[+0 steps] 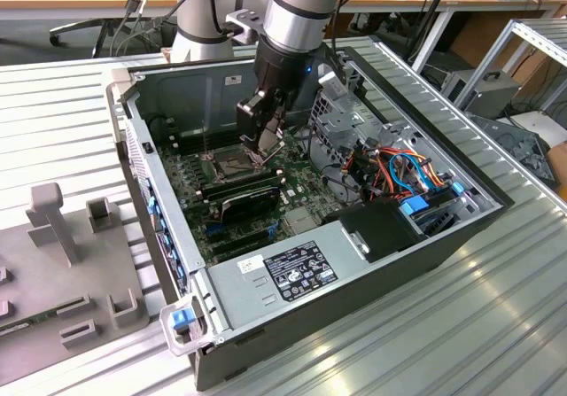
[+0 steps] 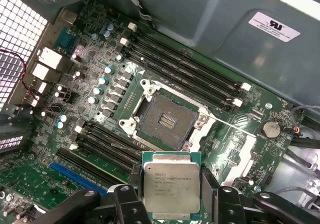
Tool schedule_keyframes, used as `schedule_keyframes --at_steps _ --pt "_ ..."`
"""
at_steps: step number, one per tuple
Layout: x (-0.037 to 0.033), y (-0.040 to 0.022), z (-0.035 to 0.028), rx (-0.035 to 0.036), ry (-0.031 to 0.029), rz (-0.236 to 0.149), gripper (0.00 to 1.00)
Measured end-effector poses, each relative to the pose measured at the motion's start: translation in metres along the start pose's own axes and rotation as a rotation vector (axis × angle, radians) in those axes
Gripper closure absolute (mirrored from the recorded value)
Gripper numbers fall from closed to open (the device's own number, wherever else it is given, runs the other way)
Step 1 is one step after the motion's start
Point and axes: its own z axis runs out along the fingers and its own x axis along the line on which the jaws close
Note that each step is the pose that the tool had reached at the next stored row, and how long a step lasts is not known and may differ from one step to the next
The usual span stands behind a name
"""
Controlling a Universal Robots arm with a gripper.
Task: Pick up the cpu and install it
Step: 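Place the cpu into insertion slot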
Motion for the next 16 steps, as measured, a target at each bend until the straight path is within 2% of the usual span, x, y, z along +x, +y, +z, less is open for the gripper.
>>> schedule_keyframes --at_steps 16 --pt "0.0000 0.0000 0.0000 0.0029 0.0034 -0.069 0.45"
